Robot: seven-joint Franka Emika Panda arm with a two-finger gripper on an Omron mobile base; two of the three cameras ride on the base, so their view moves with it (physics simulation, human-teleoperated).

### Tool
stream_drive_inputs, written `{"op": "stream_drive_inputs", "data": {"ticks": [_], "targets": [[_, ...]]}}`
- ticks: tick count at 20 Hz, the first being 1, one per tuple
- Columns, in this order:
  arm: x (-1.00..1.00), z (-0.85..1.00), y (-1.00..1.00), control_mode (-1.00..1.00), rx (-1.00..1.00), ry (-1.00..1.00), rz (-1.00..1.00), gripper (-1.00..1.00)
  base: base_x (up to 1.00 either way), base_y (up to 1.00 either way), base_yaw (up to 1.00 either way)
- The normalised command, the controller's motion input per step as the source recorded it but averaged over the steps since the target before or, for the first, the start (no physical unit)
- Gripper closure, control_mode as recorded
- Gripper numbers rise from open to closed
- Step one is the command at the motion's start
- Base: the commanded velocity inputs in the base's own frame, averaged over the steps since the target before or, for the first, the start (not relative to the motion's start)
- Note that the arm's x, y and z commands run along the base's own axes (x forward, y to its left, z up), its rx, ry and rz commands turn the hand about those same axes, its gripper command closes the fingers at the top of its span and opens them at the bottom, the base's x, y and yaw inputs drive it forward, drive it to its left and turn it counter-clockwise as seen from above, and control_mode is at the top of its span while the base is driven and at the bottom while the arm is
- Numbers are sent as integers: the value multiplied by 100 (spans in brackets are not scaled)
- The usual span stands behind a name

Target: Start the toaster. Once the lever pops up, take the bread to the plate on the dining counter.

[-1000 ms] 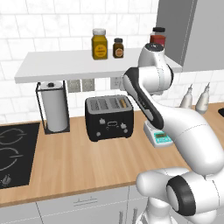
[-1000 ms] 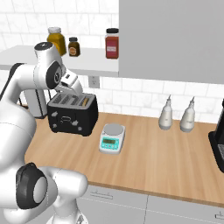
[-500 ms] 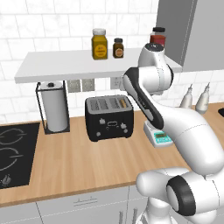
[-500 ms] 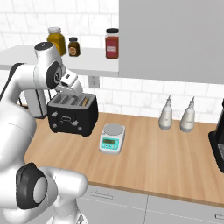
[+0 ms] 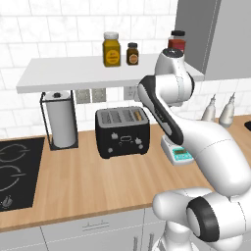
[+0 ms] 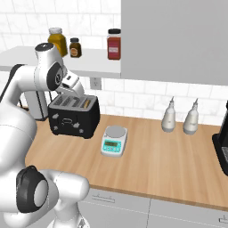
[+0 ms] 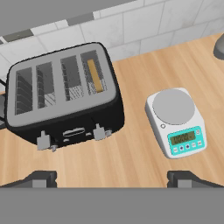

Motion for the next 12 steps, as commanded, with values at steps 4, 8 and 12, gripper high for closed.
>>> {"op": "stream_drive_inputs", "data": {"ticks": [4,8,12], "targets": [[0,0,0,-100,0,0,0,-100,0,0,0],[0,0,0,-100,0,0,0,-100,0,0,0],[0,0,0,-100,0,0,0,-100,0,0,0]]}}
